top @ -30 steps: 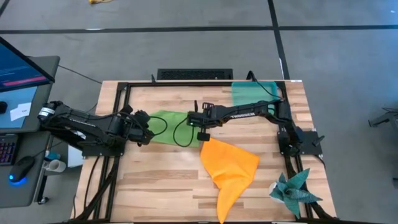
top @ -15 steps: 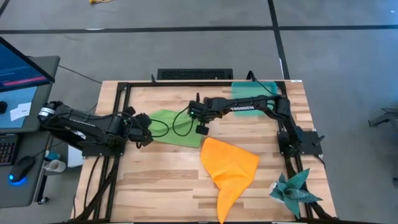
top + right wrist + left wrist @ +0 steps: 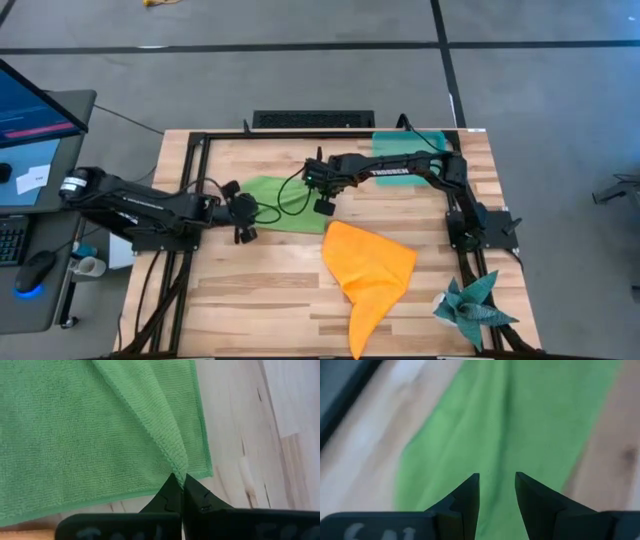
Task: Roll microfiber towels into tight, uniform cylinder then place into a basket
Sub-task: Fold the green microfiber towel
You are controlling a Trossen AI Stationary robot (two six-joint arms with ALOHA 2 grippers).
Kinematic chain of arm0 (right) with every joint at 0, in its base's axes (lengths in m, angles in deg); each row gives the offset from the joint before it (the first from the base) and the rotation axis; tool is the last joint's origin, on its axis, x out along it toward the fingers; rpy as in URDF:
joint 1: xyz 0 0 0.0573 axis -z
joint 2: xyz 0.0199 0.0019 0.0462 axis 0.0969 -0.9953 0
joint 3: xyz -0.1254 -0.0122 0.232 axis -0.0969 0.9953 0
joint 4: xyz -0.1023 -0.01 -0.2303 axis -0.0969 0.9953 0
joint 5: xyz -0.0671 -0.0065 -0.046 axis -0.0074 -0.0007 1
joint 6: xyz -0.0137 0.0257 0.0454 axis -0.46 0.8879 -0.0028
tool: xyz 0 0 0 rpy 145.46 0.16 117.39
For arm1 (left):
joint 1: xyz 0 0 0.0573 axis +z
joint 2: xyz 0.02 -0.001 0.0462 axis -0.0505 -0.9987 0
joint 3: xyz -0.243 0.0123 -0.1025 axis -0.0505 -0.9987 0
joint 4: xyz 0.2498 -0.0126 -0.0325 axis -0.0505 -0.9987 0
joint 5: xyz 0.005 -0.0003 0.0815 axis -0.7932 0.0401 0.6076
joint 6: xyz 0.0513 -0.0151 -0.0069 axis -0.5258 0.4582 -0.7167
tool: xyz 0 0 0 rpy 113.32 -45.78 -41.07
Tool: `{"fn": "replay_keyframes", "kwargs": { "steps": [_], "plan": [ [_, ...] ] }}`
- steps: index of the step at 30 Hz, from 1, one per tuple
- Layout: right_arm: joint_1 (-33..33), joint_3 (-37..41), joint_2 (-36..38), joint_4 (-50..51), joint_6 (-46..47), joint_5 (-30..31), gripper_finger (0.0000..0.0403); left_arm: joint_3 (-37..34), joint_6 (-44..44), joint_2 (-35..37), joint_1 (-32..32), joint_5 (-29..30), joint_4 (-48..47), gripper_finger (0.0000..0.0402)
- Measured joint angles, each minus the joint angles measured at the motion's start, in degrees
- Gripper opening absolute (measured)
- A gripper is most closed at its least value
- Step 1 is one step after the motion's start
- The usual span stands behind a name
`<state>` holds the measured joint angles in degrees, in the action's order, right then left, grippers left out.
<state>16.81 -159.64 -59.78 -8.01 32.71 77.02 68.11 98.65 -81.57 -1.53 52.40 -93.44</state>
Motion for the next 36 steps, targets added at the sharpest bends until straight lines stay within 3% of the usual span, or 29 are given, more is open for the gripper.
{"fn": "replay_keyframes", "kwargs": {
  "steps": [4,7,16,24,29,36],
  "plan": [
    [0.0,0.0,0.0,0.0,0.0,0.0,0.001,-3.1,-3.8,-0.9,2.4,-6.2,8.0,0.0118],
    [0.0,0.0,0.0,0.1,0.0,0.0,0.001,-3.4,-4.3,-2.5,3.4,-7.7,8.2,0.0118],
    [0.0,0.0,0.0,0.4,0.0,0.0,0.001,-3.4,-9.2,-10.9,3.8,1.6,8.1,0.0118],
    [0.0,0.0,0.0,0.5,0.0,0.0,0.001,-3.3,-9.2,-16.7,3.8,4.3,10.6,0.0118],
    [-0.2,0.0,0.0,1.6,0.0,0.0,0.001,-2.9,-9.3,-15.7,3.2,9.7,9.5,0.0101],
    [-0.3,0.0,0.0,2.6,-0.2,0.0,0.001,-0.8,-9.6,-10.4,3.2,9.5,6.7,0.0044]
  ]
}}
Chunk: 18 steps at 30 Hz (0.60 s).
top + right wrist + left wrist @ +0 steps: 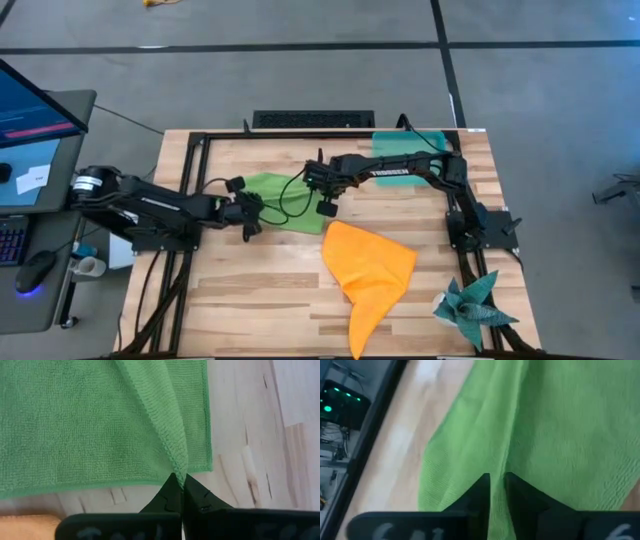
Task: Roll microfiber towels into tight, uniform cylinder then place into a basket
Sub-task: Fold the green microfiber towel
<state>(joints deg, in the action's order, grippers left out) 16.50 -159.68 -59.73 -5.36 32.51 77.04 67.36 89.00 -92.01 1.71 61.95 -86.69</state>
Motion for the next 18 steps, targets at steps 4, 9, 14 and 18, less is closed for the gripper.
{"fn": "replay_keyframes", "kwargs": {
  "steps": [4,9,14,18],
  "plan": [
    [0.0,0.0,0.0,-0.1,0.0,0.0,0.001,0.1,-1.4,1.9,0.9,0.1,-1.4,0.0012],
    [0.0,0.0,0.0,-0.1,0.0,0.0,0.001,0.1,-3.4,2.6,3.0,-0.8,-0.3,0.0004],
    [0.0,0.0,0.0,-0.1,0.0,0.0,0.001,0.1,-4.1,2.6,4.2,-8.2,-0.2,0.0001],
    [0.0,0.0,0.0,-0.1,0.1,0.0,0.001,0.1,-4.9,2.6,4.2,-13.3,1.0,0.0]
  ]
}}
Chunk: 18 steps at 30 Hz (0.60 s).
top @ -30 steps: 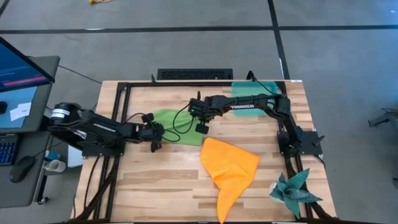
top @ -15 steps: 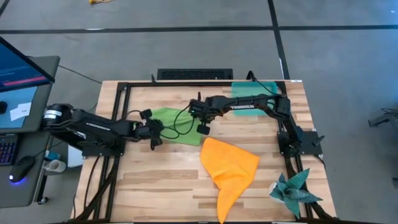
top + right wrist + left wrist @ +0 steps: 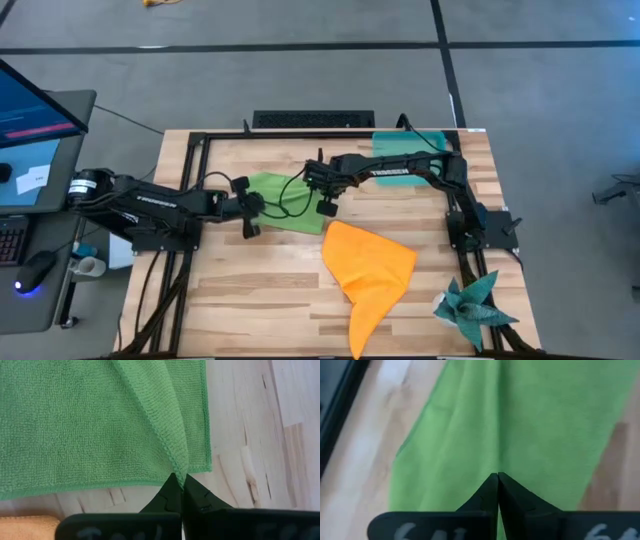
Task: Roll microfiber towels into tight, uniform cylinder then place into a basket
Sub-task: Fold the green microfiber towel
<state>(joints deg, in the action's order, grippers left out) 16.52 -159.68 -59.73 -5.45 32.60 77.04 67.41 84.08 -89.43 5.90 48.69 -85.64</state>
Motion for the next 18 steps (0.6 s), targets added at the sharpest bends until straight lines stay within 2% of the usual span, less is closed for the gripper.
{"fn": "replay_keyframes", "kwargs": {
  "steps": [5,8,13,18],
  "plan": [
    [0.0,0.0,0.0,0.0,0.0,0.0,0.001,0.0,-1.2,0.0,0.0,-1.5,-1.1,0.0001],
    [0.0,0.0,0.0,0.0,0.0,0.0,0.001,0.0,-1.3,0.0,0.0,-2.6,-1.9,0.0015],
    [0.0,0.0,0.0,0.0,0.0,0.0,0.001,0.0,-2.1,0.0,0.0,-4.3,-2.2,0.0067],
    [0.0,0.0,0.0,0.0,0.0,0.0,0.001,0.0,-2.1,0.0,0.0,-0.4,-2.2,0.0122]
  ]
}}
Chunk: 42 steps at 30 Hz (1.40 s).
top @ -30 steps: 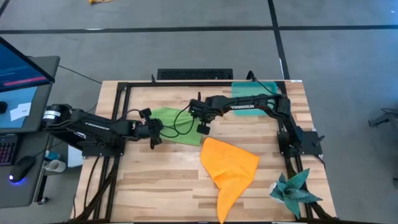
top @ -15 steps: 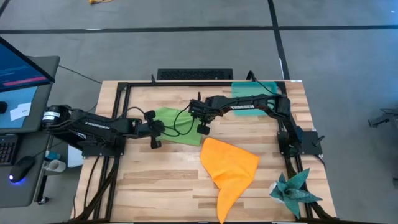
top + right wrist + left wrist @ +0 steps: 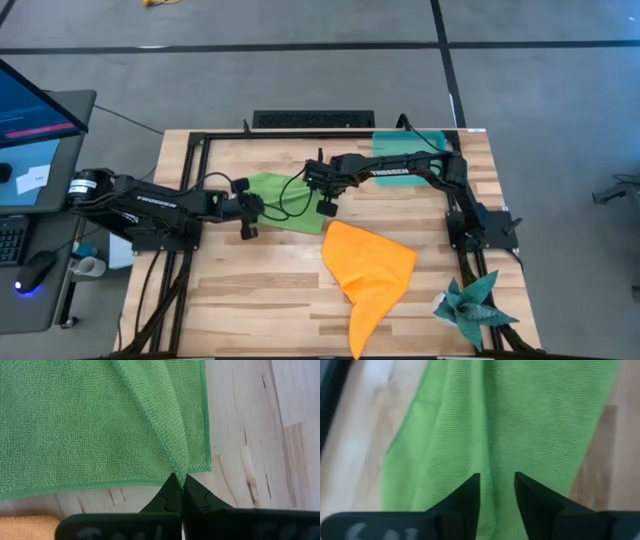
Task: Roll microfiber towels into tight, uniform cylinder then place into a basket
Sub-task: Fold the green microfiber towel
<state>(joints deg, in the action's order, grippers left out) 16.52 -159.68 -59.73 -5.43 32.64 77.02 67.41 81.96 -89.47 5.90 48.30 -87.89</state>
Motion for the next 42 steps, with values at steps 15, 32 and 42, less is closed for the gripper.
{"fn": "replay_keyframes", "kwargs": {
  "steps": [15,32,42],
  "plan": [
    [-0.1,0.0,0.0,0.5,0.0,0.0,0.001,0.0,-0.1,-7.4,0.4,5.9,1.2,0.0158],
    [-0.1,0.0,0.0,1.5,0.0,0.0,0.001,0.0,-2.2,-8.7,2.1,8.7,4.7,0.0073],
    [-2.2,0.0,0.0,3.0,-1.5,0.1,0.001,1.3,-1.8,-8.7,1.3,12.8,0.8,0.0006]
  ]
}}
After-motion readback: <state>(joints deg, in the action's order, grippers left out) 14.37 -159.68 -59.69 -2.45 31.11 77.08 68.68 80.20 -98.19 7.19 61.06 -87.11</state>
